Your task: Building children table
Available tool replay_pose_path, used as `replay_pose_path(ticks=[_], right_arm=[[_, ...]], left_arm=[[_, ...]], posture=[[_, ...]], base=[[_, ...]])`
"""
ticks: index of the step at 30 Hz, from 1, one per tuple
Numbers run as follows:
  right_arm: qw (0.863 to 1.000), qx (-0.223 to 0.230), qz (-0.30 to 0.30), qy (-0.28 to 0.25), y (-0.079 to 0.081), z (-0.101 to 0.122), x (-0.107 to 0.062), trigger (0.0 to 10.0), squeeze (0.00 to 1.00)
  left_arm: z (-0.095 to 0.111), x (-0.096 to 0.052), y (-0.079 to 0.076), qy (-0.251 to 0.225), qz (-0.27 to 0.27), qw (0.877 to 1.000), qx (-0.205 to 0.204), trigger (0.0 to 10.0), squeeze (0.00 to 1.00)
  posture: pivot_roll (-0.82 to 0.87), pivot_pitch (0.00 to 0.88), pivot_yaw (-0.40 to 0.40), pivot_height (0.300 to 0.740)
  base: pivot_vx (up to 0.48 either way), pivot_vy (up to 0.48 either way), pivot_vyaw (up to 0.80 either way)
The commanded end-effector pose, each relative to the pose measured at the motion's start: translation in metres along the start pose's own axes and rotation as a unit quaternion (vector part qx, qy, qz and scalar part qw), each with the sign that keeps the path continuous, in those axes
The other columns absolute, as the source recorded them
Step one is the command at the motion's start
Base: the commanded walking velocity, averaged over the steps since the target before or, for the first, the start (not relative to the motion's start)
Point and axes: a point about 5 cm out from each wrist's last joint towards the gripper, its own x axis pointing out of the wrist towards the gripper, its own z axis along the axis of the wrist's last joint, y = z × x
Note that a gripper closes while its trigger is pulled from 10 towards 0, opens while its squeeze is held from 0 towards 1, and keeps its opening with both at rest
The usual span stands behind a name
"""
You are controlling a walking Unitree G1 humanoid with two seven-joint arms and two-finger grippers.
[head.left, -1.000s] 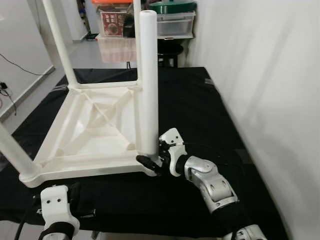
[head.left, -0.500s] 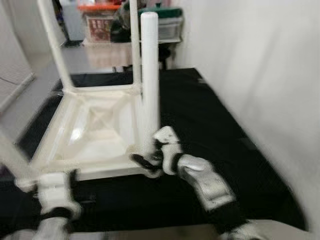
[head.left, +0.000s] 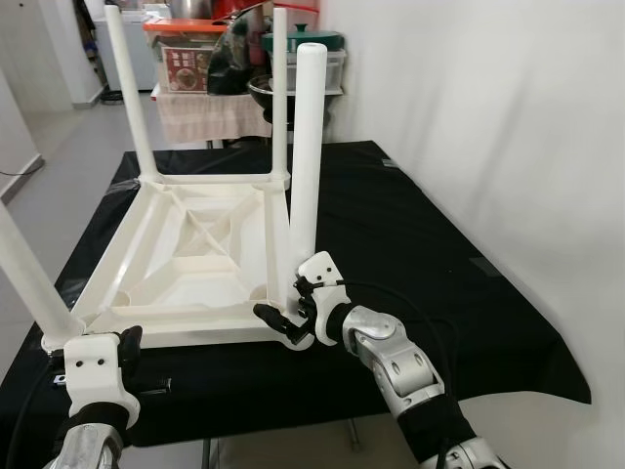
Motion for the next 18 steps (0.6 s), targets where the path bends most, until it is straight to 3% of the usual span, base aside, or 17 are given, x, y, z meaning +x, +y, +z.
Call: replay_pose_path(ticks=[1, 6, 8, 10, 11, 12, 18], right_arm=[[1.0, -0.008, 0.002, 0.004, 0.001, 0.0, 0.002, 10.0, 0.0], [0.999, -0.019, -0.028, 0.02, -0.004, -0.002, 0.005, 10.0, 0.0], [0.997, -0.023, -0.066, 0.022, -0.014, 0.0, 0.006, 10.0, 0.0], [0.997, -0.023, -0.066, 0.022, -0.014, 0.0, 0.006, 10.0, 0.0], [0.997, -0.024, -0.076, 0.022, -0.017, 0.001, 0.007, 10.0, 0.0], [0.994, -0.019, -0.107, 0.018, -0.027, 0.006, 0.007, 10.0, 0.0], [0.989, -0.004, -0.149, 0.002, -0.043, 0.019, 0.007, 10.0, 0.0]], left_arm=[[-0.005, 0.0, -0.002, 0.009, -0.001, 1.0, 0.001, 10.0, 0.0], [-0.011, -0.009, 0.004, 0.012, 0.014, 1.0, -0.011, 10.0, 0.0], [-0.014, -0.012, 0.008, 0.017, 0.025, 0.999, -0.02, 10.0, 0.73], [-0.014, -0.012, 0.008, 0.017, 0.025, 0.999, -0.02, 10.0, 0.73], [-0.015, -0.013, 0.009, 0.017, 0.027, 0.999, -0.023, 10.0, 1.0], [-0.015, -0.014, 0.012, 0.017, 0.033, 0.999, -0.028, 10.0, 1.0], [-0.016, -0.018, 0.019, 0.018, 0.043, 0.998, -0.031, 10.0, 1.0]], posture=[[0.02, 0.0, -0.008, 0.74], [0.02, 0.0, -0.006, 0.74], [0.02, 0.0, -0.006, 0.74], [0.02, 0.0, -0.006, 0.74], [0.02, 0.0, -0.006, 0.74], [0.03, 0.0, -0.007, 0.74], [0.03, 0.0, -0.008, 0.74]], base=[[0.0, 0.0, 0.0], [0.0, 0.0, 0.0], [0.0, 0.0, 0.0], [0.0, 0.0, 0.0], [0.0, 0.0, 0.0], [0.0, 0.0, 0.0], [0.0, 0.0, 0.0]])
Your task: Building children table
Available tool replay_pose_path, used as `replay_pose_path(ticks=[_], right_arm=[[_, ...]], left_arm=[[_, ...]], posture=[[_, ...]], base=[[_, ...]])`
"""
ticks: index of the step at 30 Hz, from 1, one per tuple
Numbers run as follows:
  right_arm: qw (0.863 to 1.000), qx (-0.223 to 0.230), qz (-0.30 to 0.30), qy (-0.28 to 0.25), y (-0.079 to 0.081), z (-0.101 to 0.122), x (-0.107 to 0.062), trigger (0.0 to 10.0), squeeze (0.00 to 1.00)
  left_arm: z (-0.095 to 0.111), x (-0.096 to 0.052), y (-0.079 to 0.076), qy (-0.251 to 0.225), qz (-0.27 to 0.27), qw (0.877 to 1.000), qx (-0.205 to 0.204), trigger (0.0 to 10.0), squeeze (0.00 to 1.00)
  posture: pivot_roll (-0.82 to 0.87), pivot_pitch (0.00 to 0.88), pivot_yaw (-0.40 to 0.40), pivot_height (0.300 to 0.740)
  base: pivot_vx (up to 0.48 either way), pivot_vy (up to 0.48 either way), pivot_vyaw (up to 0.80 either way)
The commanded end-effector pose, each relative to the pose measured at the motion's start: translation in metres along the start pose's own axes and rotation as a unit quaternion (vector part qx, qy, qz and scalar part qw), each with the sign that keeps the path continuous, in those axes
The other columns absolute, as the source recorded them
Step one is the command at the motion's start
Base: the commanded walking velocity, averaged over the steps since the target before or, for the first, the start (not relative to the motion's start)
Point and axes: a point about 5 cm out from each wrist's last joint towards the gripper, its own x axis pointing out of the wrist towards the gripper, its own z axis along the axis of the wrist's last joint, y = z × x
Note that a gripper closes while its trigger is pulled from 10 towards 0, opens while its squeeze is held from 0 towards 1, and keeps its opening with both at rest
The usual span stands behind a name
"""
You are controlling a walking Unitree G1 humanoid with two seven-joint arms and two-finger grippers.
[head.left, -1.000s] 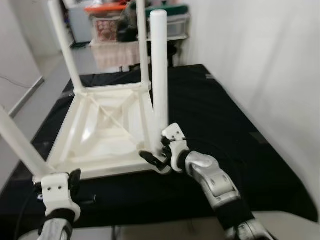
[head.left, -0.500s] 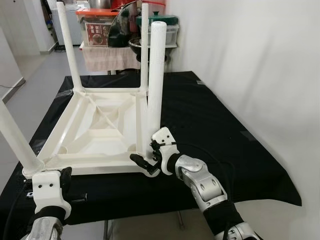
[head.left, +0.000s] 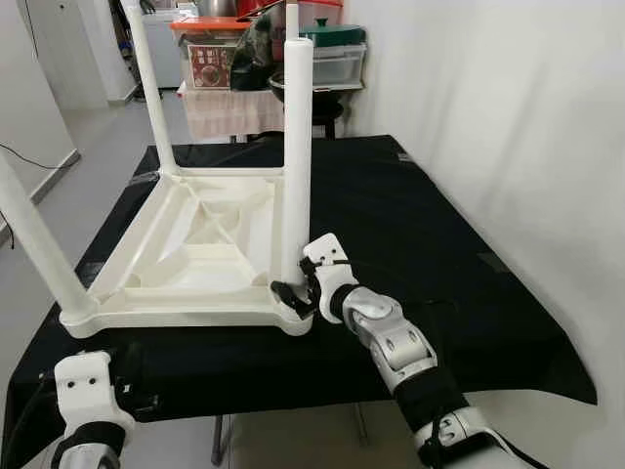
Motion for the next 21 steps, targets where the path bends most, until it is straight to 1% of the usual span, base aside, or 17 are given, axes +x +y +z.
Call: replay_pose_path(ticks=[1, 3, 4, 5, 6, 12, 14, 21], right_arm=[[0.999, 0.009, -0.026, -0.017, -0.011, 0.008, 0.0, 10.0, 0.0], [1.0, 0.009, -0.015, -0.025, -0.012, 0.012, 0.0, 10.0, 0.0], [1.0, 0.006, -0.006, -0.03, -0.012, 0.015, 0.0, 10.0, 0.0], [1.0, 0.006, -0.006, -0.03, -0.012, 0.015, 0.0, 10.0, 0.0], [1.0, 0.002, 0.002, -0.03, -0.013, 0.015, 0.0, 10.0, 0.0], [0.999, -0.009, 0.018, -0.027, -0.013, 0.014, 0.001, 10.0, 0.0], [0.999, -0.012, 0.022, -0.025, -0.011, 0.012, 0.002, 10.0, 0.0], [0.999, -0.009, 0.033, -0.023, -0.004, 0.008, 0.002, 10.0, 0.0]], left_arm=[[-0.001, -0.003, 0.006, 0.001, 0.009, 1.0, -0.003, 10.0, 1.0], [-0.001, -0.004, 0.008, 0.0, 0.01, 1.0, -0.003, 10.0, 1.0], [0.0, -0.006, 0.009, -0.001, 0.009, 1.0, -0.004, 10.0, 0.04], [0.0, -0.006, 0.009, -0.001, 0.009, 1.0, -0.004, 10.0, 0.04], [0.001, -0.007, 0.01, -0.003, 0.007, 1.0, -0.005, 10.0, 0.0], [0.009, -0.006, 0.012, -0.017, -0.005, 1.0, -0.008, 10.0, 0.0], [0.01, -0.004, 0.012, -0.014, -0.006, 1.0, 0.001, 10.0, 0.0], [0.012, -0.001, 0.011, -0.016, -0.012, 1.0, 0.003, 10.0, 0.0]], posture=[[0.03, 0.0, -0.008, 0.74], [0.03, 0.0, -0.008, 0.74], [0.03, 0.0, -0.008, 0.74], [0.03, 0.0, -0.008, 0.74], [0.03, 0.0, -0.007, 0.74], [0.03, 0.0, -0.008, 0.74], [0.03, 0.0, -0.008, 0.74], [0.03, 0.0, -0.005, 0.74]], base=[[0.0, 0.0, 0.0], [0.0, 0.0, 0.0], [0.0, 0.0, 0.0], [0.0, 0.0, 0.0], [0.0, 0.0, 0.0], [0.0, 0.0, 0.0], [0.0, 0.0, 0.0], [0.0, 0.0, 0.0]])
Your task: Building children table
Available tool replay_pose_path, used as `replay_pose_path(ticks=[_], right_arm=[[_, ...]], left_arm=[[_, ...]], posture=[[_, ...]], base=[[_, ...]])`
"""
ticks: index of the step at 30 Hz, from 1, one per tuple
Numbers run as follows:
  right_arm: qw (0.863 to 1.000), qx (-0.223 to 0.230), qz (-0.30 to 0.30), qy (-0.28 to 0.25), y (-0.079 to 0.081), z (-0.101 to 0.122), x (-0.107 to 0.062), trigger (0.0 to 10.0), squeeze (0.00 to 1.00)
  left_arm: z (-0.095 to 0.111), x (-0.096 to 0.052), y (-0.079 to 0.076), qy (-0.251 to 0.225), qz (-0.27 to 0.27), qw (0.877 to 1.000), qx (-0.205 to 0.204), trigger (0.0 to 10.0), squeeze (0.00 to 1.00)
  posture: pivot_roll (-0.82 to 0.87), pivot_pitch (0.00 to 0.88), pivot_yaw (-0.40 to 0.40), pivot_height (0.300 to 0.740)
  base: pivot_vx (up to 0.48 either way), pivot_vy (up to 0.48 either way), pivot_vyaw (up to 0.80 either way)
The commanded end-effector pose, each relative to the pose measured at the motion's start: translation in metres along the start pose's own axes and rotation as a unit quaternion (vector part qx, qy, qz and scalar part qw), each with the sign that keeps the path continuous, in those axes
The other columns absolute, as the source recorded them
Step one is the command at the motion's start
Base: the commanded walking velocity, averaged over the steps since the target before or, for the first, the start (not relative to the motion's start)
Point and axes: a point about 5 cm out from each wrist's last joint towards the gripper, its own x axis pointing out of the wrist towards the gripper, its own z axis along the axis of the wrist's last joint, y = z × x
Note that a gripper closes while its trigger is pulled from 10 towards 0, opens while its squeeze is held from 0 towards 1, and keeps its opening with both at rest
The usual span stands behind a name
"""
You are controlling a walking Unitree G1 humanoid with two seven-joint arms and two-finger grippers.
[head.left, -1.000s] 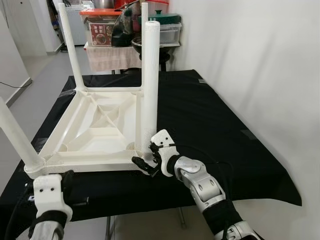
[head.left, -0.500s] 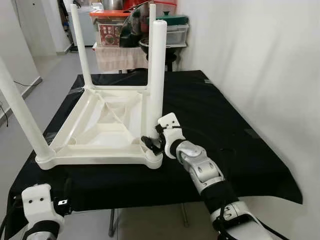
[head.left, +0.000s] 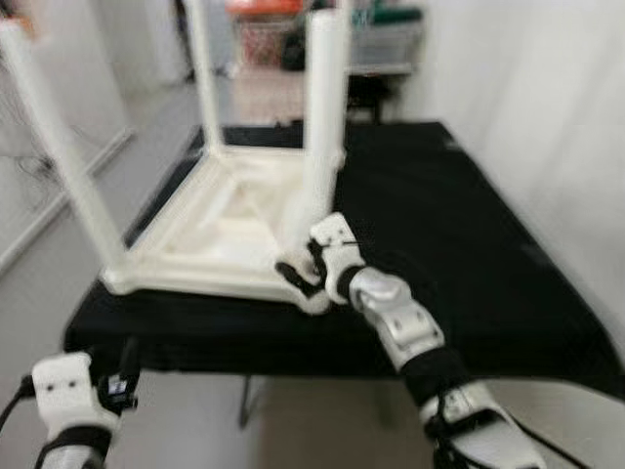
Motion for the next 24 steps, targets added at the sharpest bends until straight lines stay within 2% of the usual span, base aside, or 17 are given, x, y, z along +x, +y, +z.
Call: replay_pose_path(ticks=[1, 10, 19, 24], right_arm=[[1.0, 0.009, 0.005, 0.01, 0.003, -0.005, 0.0, 10.0, 0.0], [1.0, 0.008, -0.007, 0.009, 0.001, -0.007, 0.002, 10.0, 0.0], [0.999, 0.023, -0.039, 0.002, -0.009, -0.002, 0.003, 10.0, 0.0], [0.999, 0.031, -0.021, -0.014, -0.005, -0.001, 0.001, 10.0, 0.0]], left_arm=[[-0.002, 0.0, 0.002, 0.008, 0.0, 1.0, 0.006, 10.0, 0.0], [0.0, 0.003, -0.002, 0.008, -0.018, 1.0, 0.003, 10.0, 0.0], [0.003, 0.002, -0.007, 0.002, -0.032, 0.999, -0.01, 10.0, 0.0], [0.003, 0.003, -0.011, -0.002, -0.036, 0.999, -0.016, 10.0, 0.0]], posture=[[0.03, 0.0, -0.005, 0.74], [0.03, 0.0, -0.01, 0.74], [0.03, 0.0, -0.012, 0.74], [0.03, 0.0, -0.009, 0.74]], base=[[0.0, 0.0, 0.0], [0.0, 0.0, 0.0], [0.352, 0.0, 0.0], [0.0, 0.0, 0.0]])
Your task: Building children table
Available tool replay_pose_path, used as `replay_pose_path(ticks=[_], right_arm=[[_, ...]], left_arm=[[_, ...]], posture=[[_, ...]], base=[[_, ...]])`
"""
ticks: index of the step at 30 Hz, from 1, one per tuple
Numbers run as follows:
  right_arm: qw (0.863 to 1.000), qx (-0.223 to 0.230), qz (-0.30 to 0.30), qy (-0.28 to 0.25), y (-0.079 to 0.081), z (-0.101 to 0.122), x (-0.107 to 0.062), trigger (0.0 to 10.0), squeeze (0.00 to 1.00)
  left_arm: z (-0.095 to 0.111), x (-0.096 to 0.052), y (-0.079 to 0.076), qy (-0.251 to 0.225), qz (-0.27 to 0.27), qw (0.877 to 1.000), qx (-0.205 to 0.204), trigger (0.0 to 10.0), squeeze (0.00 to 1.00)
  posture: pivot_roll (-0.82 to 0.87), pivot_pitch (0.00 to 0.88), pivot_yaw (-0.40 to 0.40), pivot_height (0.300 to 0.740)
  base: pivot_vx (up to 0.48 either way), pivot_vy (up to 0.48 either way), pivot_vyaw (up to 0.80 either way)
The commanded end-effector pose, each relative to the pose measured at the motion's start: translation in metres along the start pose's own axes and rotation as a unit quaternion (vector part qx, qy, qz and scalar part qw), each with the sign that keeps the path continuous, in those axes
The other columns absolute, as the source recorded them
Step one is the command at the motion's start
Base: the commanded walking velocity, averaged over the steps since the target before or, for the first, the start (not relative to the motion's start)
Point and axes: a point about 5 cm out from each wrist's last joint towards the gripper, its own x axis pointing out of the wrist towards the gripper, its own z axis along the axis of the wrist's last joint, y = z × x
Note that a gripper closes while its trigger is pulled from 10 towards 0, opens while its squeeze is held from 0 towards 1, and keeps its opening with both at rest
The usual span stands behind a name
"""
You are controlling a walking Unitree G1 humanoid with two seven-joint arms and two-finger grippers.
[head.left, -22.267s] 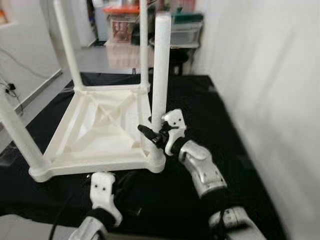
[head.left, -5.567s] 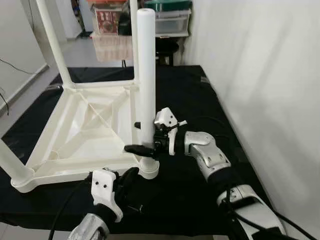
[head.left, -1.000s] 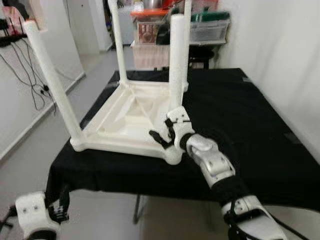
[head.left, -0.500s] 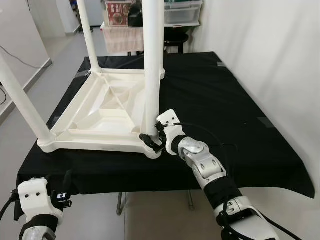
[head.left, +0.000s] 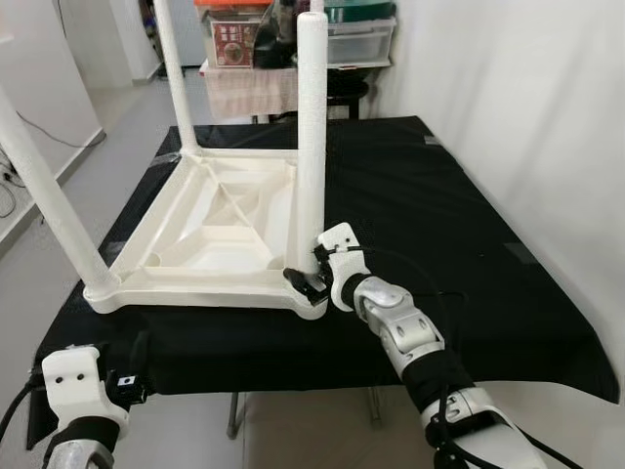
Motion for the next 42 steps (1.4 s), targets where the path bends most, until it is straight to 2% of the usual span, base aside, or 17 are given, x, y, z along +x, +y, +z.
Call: replay_pose_path(ticks=[1, 13, 24, 26, 27, 28, 30, 32, 34, 37, 40, 42], right_arm=[[1.0, -0.004, 0.003, -0.026, 0.002, 0.013, 0.002, 10.0, 0.0], [0.999, 0.007, 0.004, -0.035, 0.001, 0.012, 0.002, 10.0, 0.0], [0.997, 0.03, 0.033, -0.063, 0.007, 0.016, 0.0, 10.0, 0.0], [0.989, 0.064, 0.084, -0.107, 0.003, 0.014, -0.013, 10.0, 0.0], [0.989, 0.064, 0.084, -0.107, 0.003, 0.014, -0.013, 10.0, 0.0], [0.987, 0.065, 0.098, -0.109, -0.002, 0.008, -0.021, 10.0, 0.0], [0.987, 0.065, 0.098, -0.109, -0.002, 0.008, -0.021, 10.0, 0.0], [0.992, 0.047, 0.088, -0.075, -0.022, -0.016, -0.043, 10.0, 0.0], [0.995, 0.041, 0.074, -0.053, -0.036, -0.028, -0.062, 10.0, 0.0], [0.996, 0.037, 0.065, -0.049, -0.043, -0.029, -0.075, 10.0, 0.0], [0.997, 0.013, 0.059, -0.038, -0.049, -0.029, -0.091, 10.0, 0.0], [0.997, 0.011, 0.062, -0.035, -0.049, -0.03, -0.095, 10.0, 0.0]], left_arm=[[-0.002, -0.001, -0.002, 0.005, -0.004, 1.0, -0.002, 10.0, 0.0], [-0.002, -0.001, -0.003, 0.009, -0.008, 1.0, -0.001, 10.0, 0.0], [0.003, 0.001, 0.0, 0.0, -0.01, 1.0, 0.001, 10.0, 0.0], [0.008, 0.0, -0.006, -0.005, -0.034, 0.999, -0.003, 10.0, 0.0], [0.008, 0.0, -0.006, -0.005, -0.034, 0.999, -0.003, 10.0, 0.0], [0.008, -0.002, -0.009, -0.003, -0.048, 0.999, -0.003, 10.0, 0.0], [0.008, -0.002, -0.009, -0.003, -0.048, 0.999, -0.003, 10.0, 0.0], [0.004, -0.005, -0.017, 0.012, -0.081, 0.997, -0.001, 10.0, 0.0], [-0.002, -0.008, -0.023, 0.028, -0.107, 0.994, 0.0, 10.0, 0.0], [-0.005, -0.009, -0.028, 0.036, -0.123, 0.992, 0.003, 10.0, 0.0], [-0.007, -0.007, -0.034, 0.038, -0.136, 0.99, 0.003, 10.0, 0.0], [-0.007, -0.006, -0.035, 0.038, -0.138, 0.99, 0.001, 10.0, 0.0]], posture=[[0.02, 0.0, -0.007, 0.74], [0.03, 0.0, -0.007, 0.74], [0.03, 0.0, -0.014, 0.74], [0.04, 0.0, -0.025, 0.74], [0.04, 0.0, -0.025, 0.74], [0.04, 0.0, -0.025, 0.74], [0.04, 0.0, -0.025, 0.74], [0.03, 0.0, -0.027, 0.74], [0.01, 0.0, -0.023, 0.74], [0.0, 0.0, -0.018, 0.74], [-0.02, 0.0, -0.011, 0.74], [-0.02, 0.0, -0.01, 0.74]], base=[[0.0, 0.0, 0.0], [0.0, 0.0, 0.0], [0.0, 0.0, 0.0], [0.0, 0.0, 0.0], [0.0, 0.0, 0.0], [0.0, 0.0, 0.0], [0.0, 0.0, 0.0], [0.0, 0.0, 0.0], [0.0, 0.0, 0.0], [0.0, 0.0, 0.0], [0.0, 0.0, 0.0], [0.0, 0.0, 0.0]])
